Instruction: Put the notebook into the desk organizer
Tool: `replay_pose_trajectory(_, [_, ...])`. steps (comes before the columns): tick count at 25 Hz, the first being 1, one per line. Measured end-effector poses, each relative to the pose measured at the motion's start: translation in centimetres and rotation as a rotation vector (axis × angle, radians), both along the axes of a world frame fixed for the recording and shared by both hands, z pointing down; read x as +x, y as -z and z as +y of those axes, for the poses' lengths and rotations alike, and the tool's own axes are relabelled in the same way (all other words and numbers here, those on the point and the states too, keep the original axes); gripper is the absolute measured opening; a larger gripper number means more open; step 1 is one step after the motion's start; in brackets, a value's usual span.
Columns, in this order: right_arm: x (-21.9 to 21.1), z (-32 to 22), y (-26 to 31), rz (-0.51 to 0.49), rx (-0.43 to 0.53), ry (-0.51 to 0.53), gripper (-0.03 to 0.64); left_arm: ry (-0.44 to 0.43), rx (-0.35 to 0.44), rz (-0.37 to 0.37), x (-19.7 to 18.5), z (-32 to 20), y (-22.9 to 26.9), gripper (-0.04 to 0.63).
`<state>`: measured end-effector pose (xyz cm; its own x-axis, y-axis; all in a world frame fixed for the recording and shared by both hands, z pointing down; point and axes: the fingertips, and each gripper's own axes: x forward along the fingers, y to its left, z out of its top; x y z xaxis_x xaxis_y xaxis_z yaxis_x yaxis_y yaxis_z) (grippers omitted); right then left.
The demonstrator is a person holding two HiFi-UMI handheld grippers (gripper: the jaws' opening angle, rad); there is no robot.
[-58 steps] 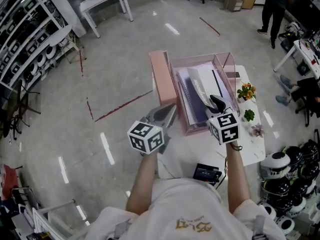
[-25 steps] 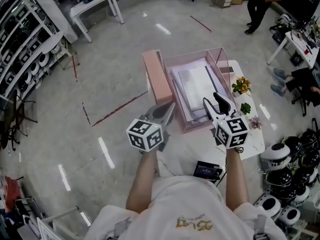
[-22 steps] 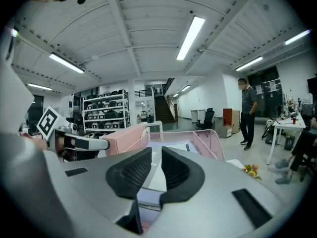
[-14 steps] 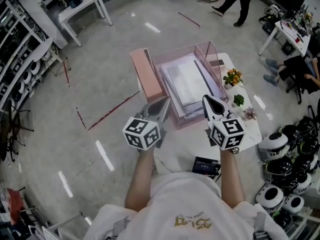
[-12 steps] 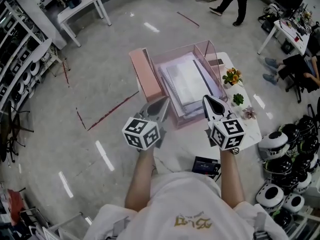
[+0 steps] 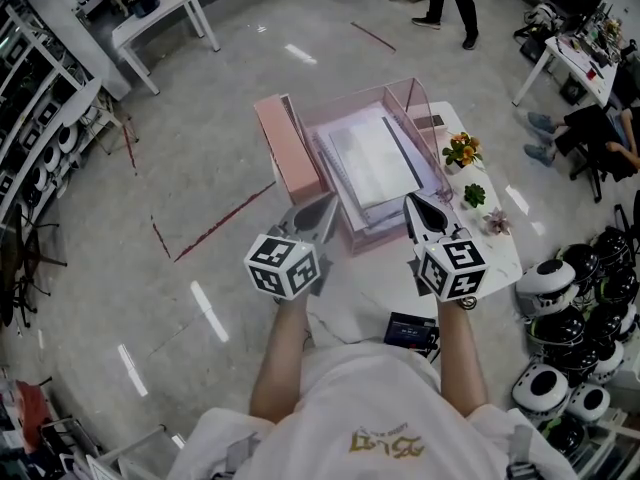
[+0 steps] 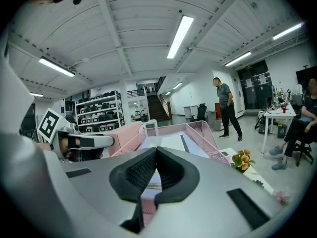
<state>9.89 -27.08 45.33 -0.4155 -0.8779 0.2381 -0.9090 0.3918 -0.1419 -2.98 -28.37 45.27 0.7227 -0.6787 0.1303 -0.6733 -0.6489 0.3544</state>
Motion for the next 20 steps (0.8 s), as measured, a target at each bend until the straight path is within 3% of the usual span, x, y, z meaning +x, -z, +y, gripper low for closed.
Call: replay_pose_trajectory(20, [0.31, 0.10, -0.25, 0.000, -0.010, 0.009, 0.012, 0.008, 0.002, 0.003, -0.10, 0.21, 0.20, 0.015])
